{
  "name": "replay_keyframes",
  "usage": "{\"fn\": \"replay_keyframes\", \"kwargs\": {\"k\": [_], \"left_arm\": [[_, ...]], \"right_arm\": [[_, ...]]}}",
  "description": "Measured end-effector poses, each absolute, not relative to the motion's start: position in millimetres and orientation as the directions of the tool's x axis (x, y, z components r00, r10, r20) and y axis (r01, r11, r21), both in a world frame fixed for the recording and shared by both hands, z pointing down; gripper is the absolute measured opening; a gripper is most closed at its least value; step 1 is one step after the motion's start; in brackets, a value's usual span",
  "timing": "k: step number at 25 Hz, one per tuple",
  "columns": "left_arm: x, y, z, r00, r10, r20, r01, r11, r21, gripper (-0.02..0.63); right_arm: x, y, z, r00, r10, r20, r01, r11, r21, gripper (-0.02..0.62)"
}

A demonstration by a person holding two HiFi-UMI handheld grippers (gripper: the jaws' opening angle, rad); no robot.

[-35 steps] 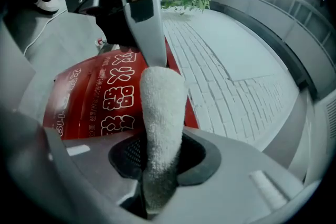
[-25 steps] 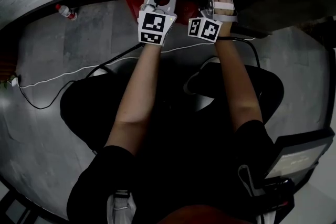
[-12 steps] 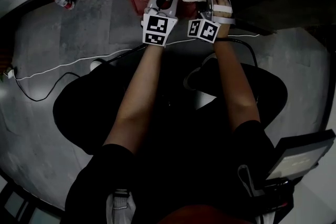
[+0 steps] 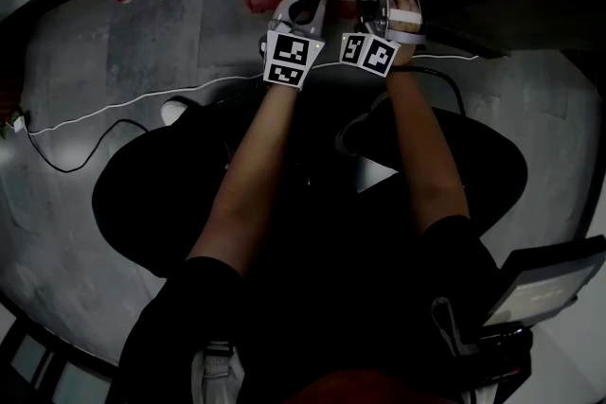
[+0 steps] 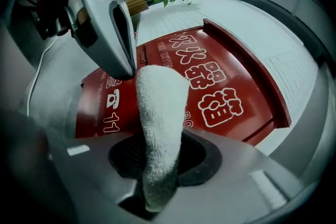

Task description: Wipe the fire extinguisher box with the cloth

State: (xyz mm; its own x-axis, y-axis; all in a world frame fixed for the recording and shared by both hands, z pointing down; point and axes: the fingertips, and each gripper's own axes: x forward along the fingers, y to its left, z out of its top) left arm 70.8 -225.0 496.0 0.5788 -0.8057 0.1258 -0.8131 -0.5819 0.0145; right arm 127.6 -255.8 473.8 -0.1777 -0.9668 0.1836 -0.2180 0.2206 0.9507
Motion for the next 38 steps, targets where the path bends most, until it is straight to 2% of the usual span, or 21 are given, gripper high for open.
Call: {"fn": "replay_keyframes", "kwargs": {"k": [16, 22, 28, 34, 38], "left_arm": [[83, -225, 537, 0.571, -0.799, 0.186, -0.82, -0.567, 0.08, 0.0], [87, -230, 553, 0.571, -0.794, 0.21, -0.82, -0.563, 0.102, 0.0], [84, -235, 570, 0.55, -0.802, 0.231, -0.835, -0.531, 0.143, 0.0], [83, -233, 586, 0.552, -0.793, 0.256, -0.834, -0.531, 0.152, 0.0], [82, -233, 597, 0.547, -0.792, 0.272, -0.837, -0.522, 0.164, 0.0]], "right_arm": [[140, -257, 580, -0.138, -0.911, 0.388, -0.23, 0.411, 0.882, 0.121], [142, -257, 588, -0.146, -0.924, 0.354, -0.25, 0.381, 0.89, 0.126], [144, -254, 618, -0.136, -0.897, 0.422, -0.264, 0.443, 0.857, 0.123], [147, -256, 620, -0.115, -0.914, 0.389, -0.306, 0.405, 0.862, 0.127], [147, -253, 631, -0.113, -0.899, 0.423, -0.307, 0.436, 0.846, 0.123]]}}
